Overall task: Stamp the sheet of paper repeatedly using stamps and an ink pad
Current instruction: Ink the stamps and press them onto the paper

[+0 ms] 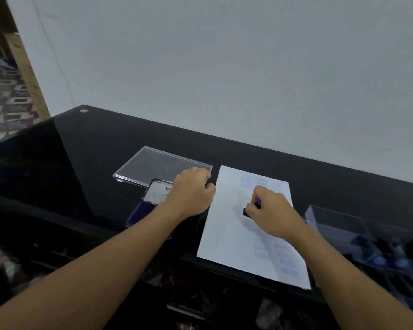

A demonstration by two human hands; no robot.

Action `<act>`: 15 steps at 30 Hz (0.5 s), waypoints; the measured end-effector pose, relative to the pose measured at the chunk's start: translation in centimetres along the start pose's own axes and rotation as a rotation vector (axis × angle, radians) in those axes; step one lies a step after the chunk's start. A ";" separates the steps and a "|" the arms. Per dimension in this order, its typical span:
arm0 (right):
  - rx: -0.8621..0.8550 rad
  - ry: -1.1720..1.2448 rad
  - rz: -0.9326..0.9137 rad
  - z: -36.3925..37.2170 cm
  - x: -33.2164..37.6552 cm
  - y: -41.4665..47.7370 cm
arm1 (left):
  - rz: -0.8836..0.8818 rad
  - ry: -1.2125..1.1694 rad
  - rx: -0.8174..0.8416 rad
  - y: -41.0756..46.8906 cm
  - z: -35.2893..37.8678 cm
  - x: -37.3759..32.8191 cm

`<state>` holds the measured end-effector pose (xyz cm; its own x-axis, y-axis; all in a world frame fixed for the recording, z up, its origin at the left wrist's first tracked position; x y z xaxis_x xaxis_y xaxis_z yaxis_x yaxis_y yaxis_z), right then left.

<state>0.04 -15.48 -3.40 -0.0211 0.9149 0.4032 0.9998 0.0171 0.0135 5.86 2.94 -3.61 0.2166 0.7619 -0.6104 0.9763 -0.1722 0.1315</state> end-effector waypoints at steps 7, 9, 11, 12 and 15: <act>-0.044 0.027 0.051 -1.9 -2.9 3.7 | 0.050 0.061 0.048 4.9 4.3 -1.2; -0.047 0.019 0.049 -2.3 -3.3 4.8 | 0.050 0.133 0.090 6.2 5.8 -1.0; -0.054 0.020 0.040 -2.6 -3.4 5.9 | 0.026 0.202 0.109 7.0 6.8 -0.6; -0.054 0.025 0.035 -2.7 -3.4 6.3 | 0.022 0.222 0.108 7.3 7.1 -0.5; -0.036 0.014 0.025 -2.4 -3.3 7.6 | 0.006 0.255 0.117 7.4 8.1 0.0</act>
<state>7.72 -19.37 -2.41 0.0038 0.9091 0.4167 0.9991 -0.0207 0.0361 13.05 -3.37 -8.95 0.2315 0.8906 -0.3914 0.9709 -0.2371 0.0345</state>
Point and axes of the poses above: each hand's wrist, its own y-axis towards the middle knuckle, its own z-axis out of the palm, x = y × z, the point moved 9 cm from there along y, towards the middle knuckle, and after that the axes turned 6 degrees about -z, right-handed, at the moved point
